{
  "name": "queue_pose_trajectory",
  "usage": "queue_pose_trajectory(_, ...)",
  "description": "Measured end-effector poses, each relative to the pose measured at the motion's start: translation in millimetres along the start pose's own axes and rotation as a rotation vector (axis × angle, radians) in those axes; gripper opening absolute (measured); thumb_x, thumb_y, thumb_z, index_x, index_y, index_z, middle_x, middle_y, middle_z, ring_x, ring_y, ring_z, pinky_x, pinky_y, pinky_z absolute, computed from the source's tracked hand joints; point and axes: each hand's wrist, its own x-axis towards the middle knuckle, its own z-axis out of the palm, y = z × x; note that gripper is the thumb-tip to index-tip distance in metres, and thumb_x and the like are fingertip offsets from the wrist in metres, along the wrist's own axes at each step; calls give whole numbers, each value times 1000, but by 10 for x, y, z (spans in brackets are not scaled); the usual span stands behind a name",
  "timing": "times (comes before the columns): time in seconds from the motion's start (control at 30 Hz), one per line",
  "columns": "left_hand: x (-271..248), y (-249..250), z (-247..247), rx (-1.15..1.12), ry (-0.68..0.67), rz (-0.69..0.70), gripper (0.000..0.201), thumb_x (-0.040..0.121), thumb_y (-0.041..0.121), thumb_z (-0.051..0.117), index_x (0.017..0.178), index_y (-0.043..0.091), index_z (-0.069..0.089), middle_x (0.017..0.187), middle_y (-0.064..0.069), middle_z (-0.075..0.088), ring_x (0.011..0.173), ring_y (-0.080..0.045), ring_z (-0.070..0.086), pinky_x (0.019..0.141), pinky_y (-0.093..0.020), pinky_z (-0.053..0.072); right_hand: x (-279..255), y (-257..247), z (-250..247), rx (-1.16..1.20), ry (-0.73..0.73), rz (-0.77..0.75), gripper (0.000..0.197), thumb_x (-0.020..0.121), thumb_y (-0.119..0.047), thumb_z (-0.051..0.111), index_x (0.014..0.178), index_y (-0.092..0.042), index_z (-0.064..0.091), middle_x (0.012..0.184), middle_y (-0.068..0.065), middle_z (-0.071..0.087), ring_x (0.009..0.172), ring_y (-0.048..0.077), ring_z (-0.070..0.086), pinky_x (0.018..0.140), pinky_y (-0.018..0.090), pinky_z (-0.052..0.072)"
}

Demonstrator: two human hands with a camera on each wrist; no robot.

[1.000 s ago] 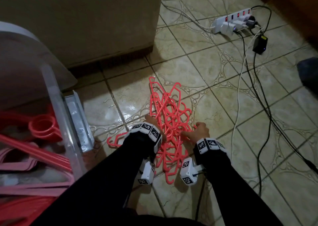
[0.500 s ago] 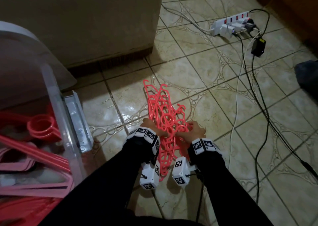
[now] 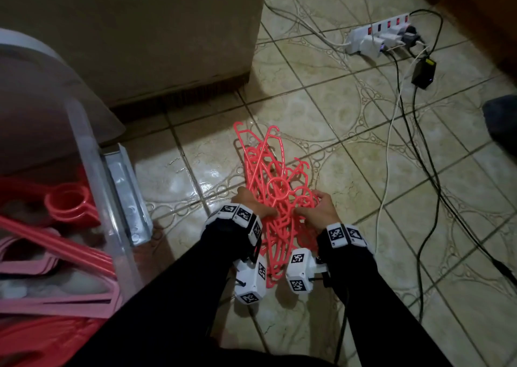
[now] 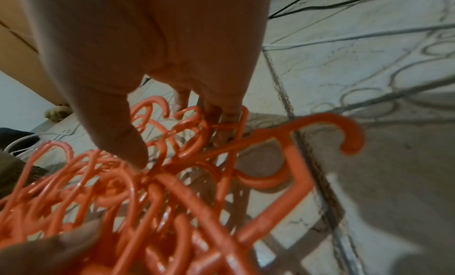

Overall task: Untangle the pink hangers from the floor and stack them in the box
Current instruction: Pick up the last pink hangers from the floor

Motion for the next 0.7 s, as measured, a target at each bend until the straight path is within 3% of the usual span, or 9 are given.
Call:
queue_pose_trajectory(0.07, 7, 17, -23, 33, -5, 13, 73, 61, 27, 88, 118, 1, 50, 104, -13, 65, 93, -30, 66, 82, -43, 56, -23, 16, -15, 10, -19, -15, 82, 71, 2, 76, 136, -15, 30, 120, 12, 57, 91, 24, 61, 61, 30, 52)
queue_pose_trajectory(0.17, 8, 22, -83, 70, -3, 31, 68, 62, 32, 87, 112, 2, 51, 98, -10, 65, 85, -25, 66, 71, -38, 56, -56, 43, -5, 7, -18, -61, 77, 71, 0, 77, 133, -18, 33, 114, 6, 55, 80, 13, 57, 47, 18, 47)
queue_pose_trajectory(0.3, -42, 85, -119, 76, 75, 73, 70, 70, 31, 83, 120, 5, 41, 98, -8, 59, 80, -20, 59, 53, -23, 44, -161, -24, -17, -296, 143, -236, 83, 63, -29, 86, 130, -22, 38, 119, 8, 58, 97, 20, 57, 80, 30, 48)
queue_pose_trajectory(0.37, -79, 160, -153, 36, 95, 96, 69, 72, 29, 82, 124, 4, 43, 103, -10, 63, 84, -21, 64, 57, -24, 50, -214, -95, -65, -466, 303, -266, 97, 55, -48, 85, 133, -22, 35, 128, 7, 54, 117, 27, 48, 98, 43, 40)
queue_pose_trajectory(0.43, -134, 245, -202, -55, 77, 128, 71, 66, 33, 85, 121, 7, 48, 101, -10, 66, 86, -24, 67, 66, -31, 55, -271, -198, -154, -446, 381, -211, 115, 50, -59, 83, 141, -16, 26, 137, 10, 46, 129, 32, 38, 103, 50, 34)
queue_pose_trajectory(0.5, -228, 347, -257, -174, 56, 182, 72, 61, 35, 87, 120, 10, 53, 100, -9, 68, 85, -26, 69, 74, -39, 58, -321, -321, -268, -187, 249, -79, 114, 55, -57, 83, 141, -7, 27, 128, 17, 51, 117, 32, 49, 95, 47, 44)
queue_pose_trajectory(0.57, -348, 488, -345, -239, 78, 250, 71, 59, 35, 87, 118, 11, 55, 100, -7, 68, 85, -24, 69, 78, -39, 57, -420, -439, -369, 95, 37, -24, 87, 65, -47, 81, 132, -4, 46, 107, 16, 62, 90, 27, 62, 75, 38, 54)
queue_pose_trajectory(0.63, -515, 661, -487, -305, 107, 334, 72, 58, 31, 89, 118, 13, 54, 102, -4, 68, 87, -21, 68, 81, -38, 56, -566, -615, -456, 294, -15, -128, 57, 74, -30, 78, 120, -4, 59, 85, 14, 68, 66, 22, 64, 57, 29, 54)
queue_pose_trajectory(0.7, -716, 856, -656, -377, 95, 417, 78, 57, 27, 91, 123, 14, 51, 110, -3, 67, 95, -21, 66, 87, -40, 54, -715, -863, -565, 332, -2, -249, 51, 76, -22, 77, 119, -1, 58, 79, 15, 68, 57, 21, 65, 51, 27, 54)
